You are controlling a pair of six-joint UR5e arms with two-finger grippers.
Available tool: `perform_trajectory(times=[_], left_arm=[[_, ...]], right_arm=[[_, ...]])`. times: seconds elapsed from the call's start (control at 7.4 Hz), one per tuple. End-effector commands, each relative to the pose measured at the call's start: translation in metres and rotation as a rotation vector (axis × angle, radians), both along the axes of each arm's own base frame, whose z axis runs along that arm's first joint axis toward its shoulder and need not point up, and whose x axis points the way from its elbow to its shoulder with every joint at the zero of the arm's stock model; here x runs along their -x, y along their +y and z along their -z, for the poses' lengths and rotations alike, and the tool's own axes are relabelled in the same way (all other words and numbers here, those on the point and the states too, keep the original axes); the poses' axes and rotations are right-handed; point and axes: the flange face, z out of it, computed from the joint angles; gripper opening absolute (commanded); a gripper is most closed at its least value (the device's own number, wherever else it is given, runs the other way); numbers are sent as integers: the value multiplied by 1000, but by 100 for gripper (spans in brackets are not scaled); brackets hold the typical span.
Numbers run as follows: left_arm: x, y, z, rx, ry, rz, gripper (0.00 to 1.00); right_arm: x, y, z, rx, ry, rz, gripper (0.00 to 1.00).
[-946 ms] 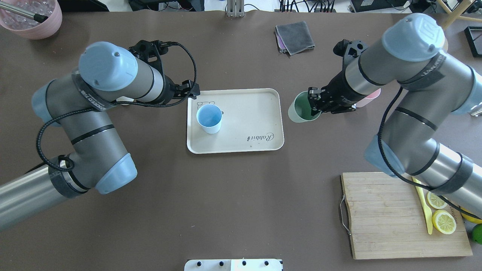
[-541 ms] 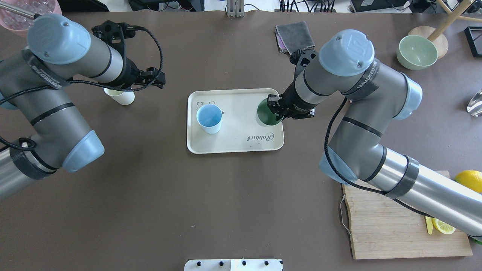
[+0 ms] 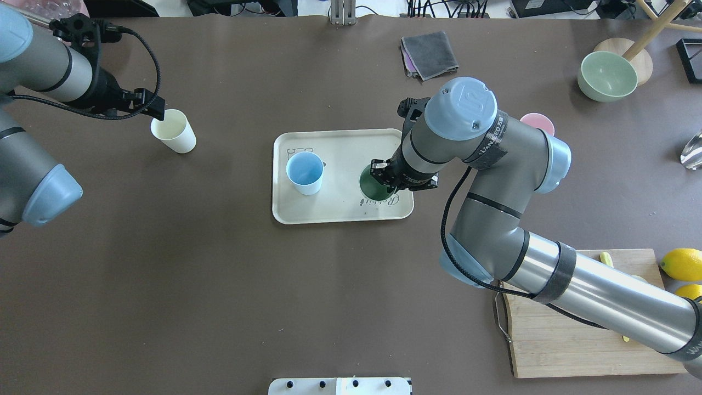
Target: Place all cups on tray
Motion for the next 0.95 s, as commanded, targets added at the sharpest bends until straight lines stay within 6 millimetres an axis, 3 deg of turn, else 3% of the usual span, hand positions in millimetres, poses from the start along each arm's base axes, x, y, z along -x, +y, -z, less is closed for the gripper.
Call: perform_trajectory(times=[0.0,0.27,0.81], left_arm=[[-6,-14,-21,12,-12,-2,98],[-12,-30,-48,-3,0,5,98],[-14,-33,-52,11,5,14,98]], right_arm=[[9,6,-5,2,10,9,0],[9,3,-10,-1,23,-4,0],[13,-2,-20,-1,44,-12,0]])
